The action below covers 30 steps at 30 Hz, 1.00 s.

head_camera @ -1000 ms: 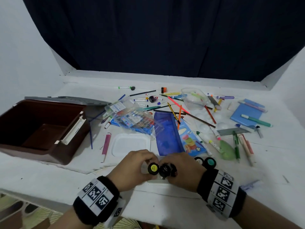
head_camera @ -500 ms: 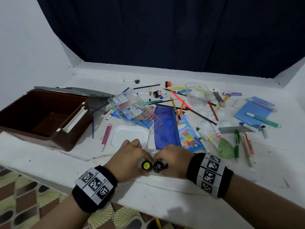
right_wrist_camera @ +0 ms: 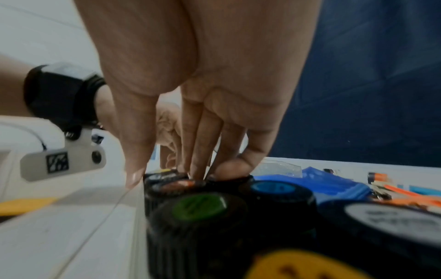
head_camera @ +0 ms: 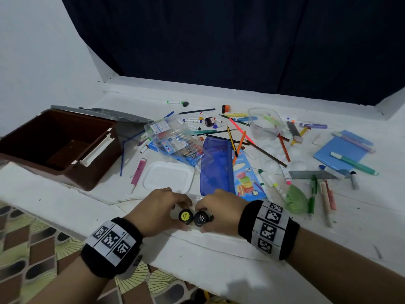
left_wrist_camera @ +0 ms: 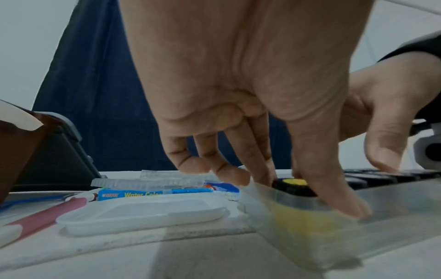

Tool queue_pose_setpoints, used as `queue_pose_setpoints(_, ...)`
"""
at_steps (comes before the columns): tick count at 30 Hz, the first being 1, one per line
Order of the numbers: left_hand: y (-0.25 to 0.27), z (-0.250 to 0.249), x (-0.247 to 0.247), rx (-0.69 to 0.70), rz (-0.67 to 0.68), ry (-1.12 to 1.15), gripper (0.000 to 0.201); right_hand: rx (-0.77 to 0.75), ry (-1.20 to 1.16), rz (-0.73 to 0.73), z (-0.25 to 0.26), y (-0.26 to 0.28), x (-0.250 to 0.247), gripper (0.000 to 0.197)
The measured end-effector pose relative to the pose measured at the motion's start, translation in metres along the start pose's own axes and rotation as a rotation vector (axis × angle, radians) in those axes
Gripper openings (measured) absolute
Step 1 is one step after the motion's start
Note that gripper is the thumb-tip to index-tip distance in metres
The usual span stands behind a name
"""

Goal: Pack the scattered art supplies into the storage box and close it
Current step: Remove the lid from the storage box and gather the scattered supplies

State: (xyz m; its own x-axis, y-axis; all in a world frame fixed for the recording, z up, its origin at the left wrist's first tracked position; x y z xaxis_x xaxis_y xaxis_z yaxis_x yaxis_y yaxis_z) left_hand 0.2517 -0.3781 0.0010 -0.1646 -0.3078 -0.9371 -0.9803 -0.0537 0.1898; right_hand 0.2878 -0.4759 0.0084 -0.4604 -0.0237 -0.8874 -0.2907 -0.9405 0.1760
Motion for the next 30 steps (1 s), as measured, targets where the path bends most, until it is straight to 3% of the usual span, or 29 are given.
queue_pose_setpoints(5,0.004,0.0,-0.016,0.03,0.016,0.279,0.045,-0.035,-0.13,-0.259,-0.014,0.015,-0.046,0.025)
queue_pose_setpoints(9,-0.007,-0.009,-0.068,0.104,-0.149,0.382,0.026,-0.02,-0.32,-0.475,-0.04,0.017,-0.093,0.01)
queue_pose_setpoints(15,-0.062,-0.004,-0.122,0.167,-0.272,0.507,0.005,0.084,-0.295,-0.736,-0.094,-0.003,-0.137,0.004)
queue_pose_setpoints(17,-0.088,0.003,-0.132,0.172,-0.309,0.517,0.006,0.132,-0.293,-0.795,-0.114,-0.017,-0.148,0.006)
queue_pose_setpoints(20,-0.137,0.022,-0.139,0.123,-0.343,0.458,0.023,0.218,-0.258,-0.867,-0.148,-0.038,-0.165,0.011)
queue_pose_setpoints(23,-0.194,0.031,-0.135,0.095,-0.25,0.334,0.023,0.289,-0.179,-0.866,-0.182,-0.066,-0.182,0.015)
queue_pose_setpoints(30,-0.294,0.036,-0.129,0.002,-0.11,0.041,0.041,0.435,0.002,-0.646,-0.241,-0.139,-0.209,0.024)
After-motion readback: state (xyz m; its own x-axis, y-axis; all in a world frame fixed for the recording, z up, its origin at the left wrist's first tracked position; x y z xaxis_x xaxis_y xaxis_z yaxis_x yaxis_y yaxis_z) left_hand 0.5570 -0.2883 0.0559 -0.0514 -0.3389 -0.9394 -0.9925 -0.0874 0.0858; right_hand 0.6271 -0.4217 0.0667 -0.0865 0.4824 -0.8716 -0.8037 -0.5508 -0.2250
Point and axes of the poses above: each hand's wrist, its own y-axis away from the middle knuckle, its own x-axis out of the palm, z = x × y, the point moved 9 cm from there along -y, towards the middle knuckle, and after that the axes turned 6 degrees about -x, right-handed, at the moved point
